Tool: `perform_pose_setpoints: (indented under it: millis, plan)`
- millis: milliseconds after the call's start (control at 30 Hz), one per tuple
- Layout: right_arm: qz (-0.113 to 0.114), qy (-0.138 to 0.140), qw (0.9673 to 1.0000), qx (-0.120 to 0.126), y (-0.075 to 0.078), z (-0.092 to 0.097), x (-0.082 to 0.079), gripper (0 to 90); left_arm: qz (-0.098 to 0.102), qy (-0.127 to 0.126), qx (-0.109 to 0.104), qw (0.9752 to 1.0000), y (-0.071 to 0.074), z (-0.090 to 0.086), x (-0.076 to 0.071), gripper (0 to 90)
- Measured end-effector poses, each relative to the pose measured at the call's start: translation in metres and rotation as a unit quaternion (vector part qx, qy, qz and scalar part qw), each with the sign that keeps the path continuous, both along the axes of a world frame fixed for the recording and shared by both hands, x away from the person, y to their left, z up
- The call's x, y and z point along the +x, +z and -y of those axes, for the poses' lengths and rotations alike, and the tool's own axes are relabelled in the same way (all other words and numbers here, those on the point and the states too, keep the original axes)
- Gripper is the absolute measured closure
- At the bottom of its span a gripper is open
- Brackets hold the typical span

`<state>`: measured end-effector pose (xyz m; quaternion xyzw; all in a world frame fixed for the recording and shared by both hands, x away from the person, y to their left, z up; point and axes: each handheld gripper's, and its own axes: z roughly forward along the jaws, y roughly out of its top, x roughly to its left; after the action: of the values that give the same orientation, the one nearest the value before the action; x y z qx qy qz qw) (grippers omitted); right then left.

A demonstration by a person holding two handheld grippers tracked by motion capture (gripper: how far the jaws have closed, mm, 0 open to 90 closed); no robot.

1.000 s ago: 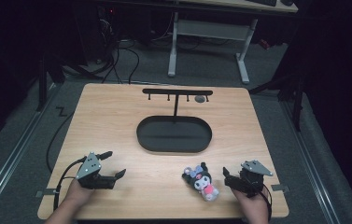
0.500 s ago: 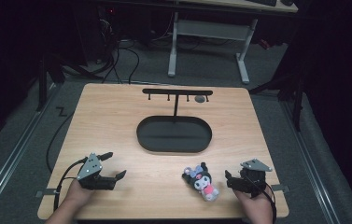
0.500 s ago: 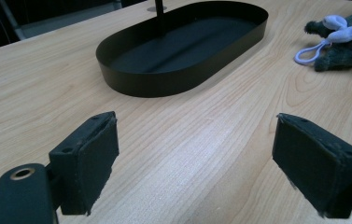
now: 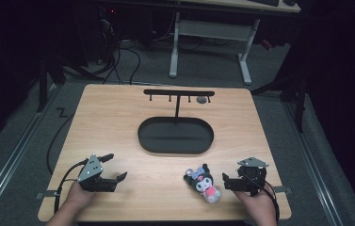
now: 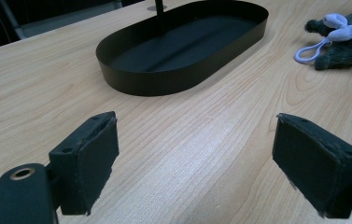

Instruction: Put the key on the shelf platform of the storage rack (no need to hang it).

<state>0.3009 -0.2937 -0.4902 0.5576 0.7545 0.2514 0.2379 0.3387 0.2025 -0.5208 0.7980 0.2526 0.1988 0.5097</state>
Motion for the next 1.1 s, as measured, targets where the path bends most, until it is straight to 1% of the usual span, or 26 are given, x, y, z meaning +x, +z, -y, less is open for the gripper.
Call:
perform_pose_setpoints:
  millis: [33,100,167,233,267,367,467,567,600,667,733,767,833,867,900,933,1000,1033,1067,1100]
  plan:
    - [-0.010,0.003,0.9999,0.001,0.000,0.001,0.001,1.4,0.001,0.001,0.000,1.0000,0.000,0.000,0.000,15.4]
    - [-0.021,0.004,0.9997,-0.007,0.000,0.002,0.002,1.3,0.001,0.000,0.000,1.0000,0.000,0.000,0.000,15.4]
    - [-0.034,0.004,0.9994,-0.002,0.000,0.003,0.003,1.2,0.001,-0.001,0.000,1.0000,0.000,0.000,0.000,15.4]
    - [-0.037,0.002,0.9993,-0.003,0.000,0.004,0.003,1.0,0.001,-0.001,-0.001,1.0000,0.000,-0.001,0.000,15.4]
    - [-0.044,0.000,0.9990,-0.006,-0.001,0.004,0.002,0.6,0.001,-0.001,-0.002,1.0000,0.000,-0.001,0.000,15.4]
    - [-0.048,-0.002,0.9988,-0.003,0.000,0.006,0.001,0.5,0.001,-0.001,-0.002,1.0000,0.000,-0.001,0.000,15.4]
    - [-0.055,-0.004,0.9984,-0.009,0.002,0.008,0.000,0.4,0.001,-0.001,-0.003,1.0000,0.000,-0.001,0.000,15.4]
    - [-0.077,-0.001,0.9969,-0.015,0.004,0.010,0.000,0.4,0.002,-0.001,-0.003,1.0000,0.000,-0.001,0.000,15.4]
    - [-0.077,-0.001,0.9969,-0.015,0.004,0.010,0.000,0.4,0.001,-0.001,-0.003,1.0000,0.000,-0.001,0.000,15.4]
    - [-0.092,0.001,0.9955,-0.023,0.005,0.011,0.001,0.4,0.001,-0.001,-0.004,1.0000,0.000,-0.001,0.000,15.4]
    - [-0.095,0.002,0.9952,-0.023,0.006,0.011,0.001,0.4,0.001,0.000,-0.004,1.0000,0.000,-0.001,0.000,15.4]
    - [-0.105,0.004,0.9942,-0.025,0.007,0.011,0.002,0.4,0.001,-0.001,-0.004,1.0000,0.000,-0.001,0.000,15.4]
    - [-0.115,0.009,0.9929,-0.030,0.009,0.010,0.002,0.4,0.002,-0.001,-0.004,1.0000,0.000,-0.001,0.000,15.4]
    - [-0.115,0.009,0.9929,-0.030,0.009,0.010,0.002,0.4,0.002,-0.001,-0.004,1.0000,0.000,-0.001,0.000,15.4]
    - [-0.122,0.013,0.9918,-0.035,0.010,0.008,0.002,0.4,0.002,-0.001,-0.004,1.0000,0.000,-0.001,0.000,15.4]
    - [-0.122,0.013,0.9918,-0.035,0.010,0.008,0.002,0.4,0.002,-0.001,-0.003,1.0000,0.000,-0.001,0.000,15.4]
    - [-0.131,0.018,0.9904,-0.040,0.014,0.006,0.003,0.4,0.002,-0.001,-0.003,1.0000,0.000,-0.001,0.000,15.4]
    - [-0.131,0.018,0.9904,-0.040,0.014,0.006,0.003,0.4,0.002,-0.001,-0.003,1.0000,0.000,-0.001,0.000,15.4]
    - [-0.140,0.022,0.9891,-0.040,0.016,0.005,0.004,0.4,0.001,-0.001,-0.003,1.0000,0.000,0.000,0.000,15.4]
    - [-0.140,0.022,0.9891,-0.040,0.016,0.005,0.004,0.4,0.001,-0.001,-0.003,1.0000,0.000,-0.001,0.000,15.4]
